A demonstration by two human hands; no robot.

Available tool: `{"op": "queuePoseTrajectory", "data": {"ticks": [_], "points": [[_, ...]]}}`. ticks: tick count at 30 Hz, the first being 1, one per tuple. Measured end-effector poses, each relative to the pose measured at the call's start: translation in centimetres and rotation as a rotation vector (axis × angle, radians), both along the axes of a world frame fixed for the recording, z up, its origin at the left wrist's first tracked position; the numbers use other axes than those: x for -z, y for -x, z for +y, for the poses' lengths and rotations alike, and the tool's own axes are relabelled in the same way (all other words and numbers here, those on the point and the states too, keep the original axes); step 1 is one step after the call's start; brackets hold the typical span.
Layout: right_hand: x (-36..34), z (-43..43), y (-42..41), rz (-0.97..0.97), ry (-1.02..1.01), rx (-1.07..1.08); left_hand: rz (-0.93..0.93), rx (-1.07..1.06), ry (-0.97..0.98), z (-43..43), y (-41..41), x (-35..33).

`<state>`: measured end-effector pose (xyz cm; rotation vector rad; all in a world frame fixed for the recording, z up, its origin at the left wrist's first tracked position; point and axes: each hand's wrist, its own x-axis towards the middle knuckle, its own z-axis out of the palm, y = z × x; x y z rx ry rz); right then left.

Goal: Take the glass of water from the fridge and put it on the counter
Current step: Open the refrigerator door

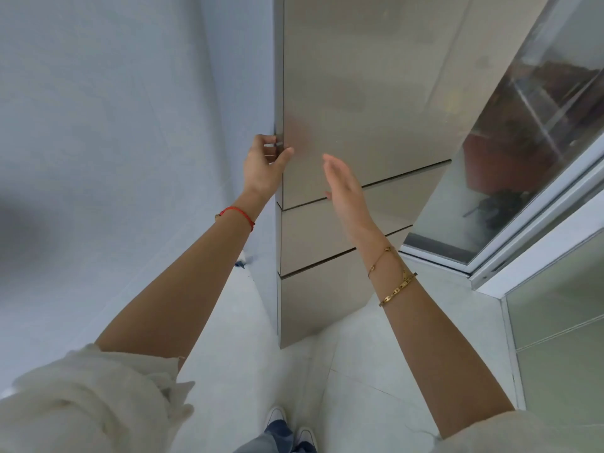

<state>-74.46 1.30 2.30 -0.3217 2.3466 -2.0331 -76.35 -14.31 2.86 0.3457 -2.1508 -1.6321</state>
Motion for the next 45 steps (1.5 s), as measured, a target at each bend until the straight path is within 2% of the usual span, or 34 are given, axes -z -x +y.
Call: {"op": "queuePoseTrajectory", "data": {"ticks": [6, 16, 23, 31, 34, 40, 43, 45], "points": [[-0.1, -0.9, -0.3, 0.167, -0.027, 0.109, 0.047, 0.055, 0.065, 0.4, -1.0, 1.0], [0.8, 1.5, -4.3, 0.392, 0.024, 0.343, 0.349, 0.213, 0.25, 4.5, -5.1, 2.5], [0.8, 8.7, -7.3, 0.408, 0.019, 0.279, 0.466, 0.203, 0.328, 10.9, -8.5, 2.9], [0.1, 17.9, -10.4, 0.36, 0.017, 0.222, 0.508, 0.191, 0.569, 20.2, -13.0, 3.2], [-0.3, 21.3, -11.7, 0.35, 0.028, 0.223, 0.566, 0.119, 0.691, 23.9, -14.1, 2.4], [-1.4, 27.3, -13.1, 0.346, 0.041, 0.348, 0.653, 0.096, 0.764, 29.5, -13.8, -0.5], [-1.8, 29.9, -13.2, 0.366, 0.021, 0.442, 0.636, 0.178, 0.675, 31.9, -13.2, -2.0], [-2.1, 31.6, -13.2, 0.403, -0.024, 0.514, 0.65, 0.272, 0.688, 33.4, -12.7, -2.6]]}}
